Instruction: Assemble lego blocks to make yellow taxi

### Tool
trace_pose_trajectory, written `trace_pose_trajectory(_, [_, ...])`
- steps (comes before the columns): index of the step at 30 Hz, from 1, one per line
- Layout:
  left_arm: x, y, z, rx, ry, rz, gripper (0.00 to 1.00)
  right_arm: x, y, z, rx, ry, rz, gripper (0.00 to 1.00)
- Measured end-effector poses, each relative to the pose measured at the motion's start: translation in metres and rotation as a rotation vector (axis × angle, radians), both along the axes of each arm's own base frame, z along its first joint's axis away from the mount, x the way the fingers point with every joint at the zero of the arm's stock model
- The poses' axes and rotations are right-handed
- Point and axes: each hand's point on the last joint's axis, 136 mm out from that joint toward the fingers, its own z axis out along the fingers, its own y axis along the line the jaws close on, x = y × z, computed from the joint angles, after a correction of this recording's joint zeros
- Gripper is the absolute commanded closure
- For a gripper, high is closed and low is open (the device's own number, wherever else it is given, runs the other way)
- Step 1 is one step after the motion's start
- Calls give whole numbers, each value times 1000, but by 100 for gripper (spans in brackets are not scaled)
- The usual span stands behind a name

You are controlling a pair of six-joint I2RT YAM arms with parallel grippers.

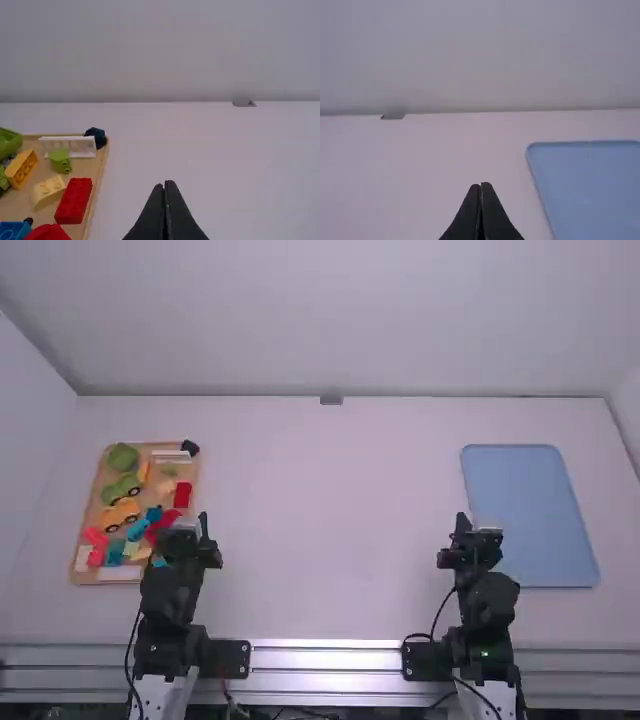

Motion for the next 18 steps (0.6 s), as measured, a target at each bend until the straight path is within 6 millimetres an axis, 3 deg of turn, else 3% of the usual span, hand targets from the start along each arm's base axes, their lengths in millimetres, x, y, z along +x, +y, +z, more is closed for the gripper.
trace_pose_trajectory(13, [0, 1, -6, -3, 37, 5, 93, 2, 6, -7, -1, 51, 33, 93])
trace_pose_trajectory(18, [1, 4, -2, -4, 71, 26, 86, 4, 16, 12, -23, 64, 91, 87])
